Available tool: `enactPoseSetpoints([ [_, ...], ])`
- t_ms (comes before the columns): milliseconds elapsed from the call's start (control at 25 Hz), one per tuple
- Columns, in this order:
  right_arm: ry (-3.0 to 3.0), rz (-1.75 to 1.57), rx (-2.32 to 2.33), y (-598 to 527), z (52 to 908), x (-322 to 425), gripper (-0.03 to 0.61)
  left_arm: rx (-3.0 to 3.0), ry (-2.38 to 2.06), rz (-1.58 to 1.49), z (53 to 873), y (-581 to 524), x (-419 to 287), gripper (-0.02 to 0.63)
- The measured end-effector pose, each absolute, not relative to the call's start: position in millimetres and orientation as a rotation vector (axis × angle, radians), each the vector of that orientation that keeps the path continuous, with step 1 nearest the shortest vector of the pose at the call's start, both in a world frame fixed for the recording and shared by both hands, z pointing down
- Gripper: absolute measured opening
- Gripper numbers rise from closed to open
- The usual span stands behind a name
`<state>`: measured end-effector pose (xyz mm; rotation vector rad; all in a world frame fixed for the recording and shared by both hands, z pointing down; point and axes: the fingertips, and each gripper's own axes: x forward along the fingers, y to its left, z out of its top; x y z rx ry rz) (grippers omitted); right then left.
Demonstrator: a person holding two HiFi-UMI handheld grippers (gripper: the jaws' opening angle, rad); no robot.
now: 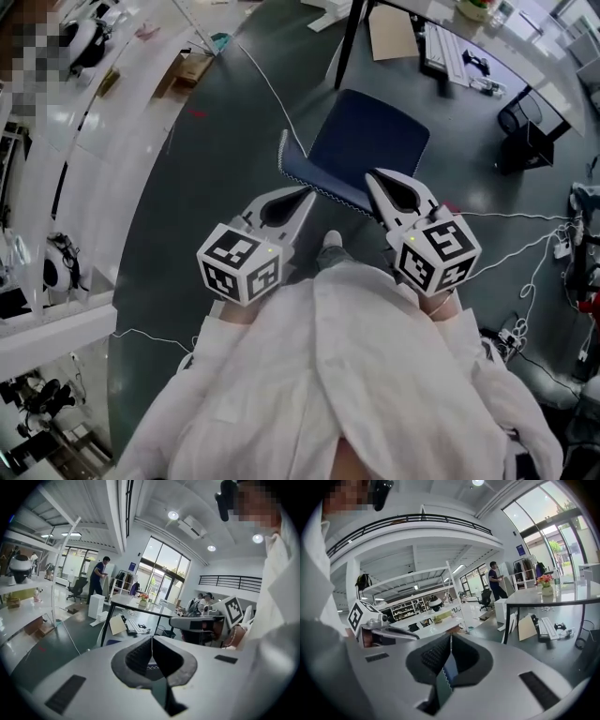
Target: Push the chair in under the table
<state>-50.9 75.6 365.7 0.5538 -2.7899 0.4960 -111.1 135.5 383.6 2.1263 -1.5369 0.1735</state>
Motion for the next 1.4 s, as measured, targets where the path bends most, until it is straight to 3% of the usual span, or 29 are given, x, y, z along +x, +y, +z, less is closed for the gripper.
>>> enactPoseSetpoints([
  [600,-2.762,0.543,0.581,63.2,380.5,-72.6,0.032,2.254,-1.275,0.167,386.1,79.4,-110.8,0.015],
  [1400,-2.623,0.639,0.885,82.0,407.4,-37.1,0.032,2.382,-0.917,0.551,435.4,78.4,-92.0,0.015],
])
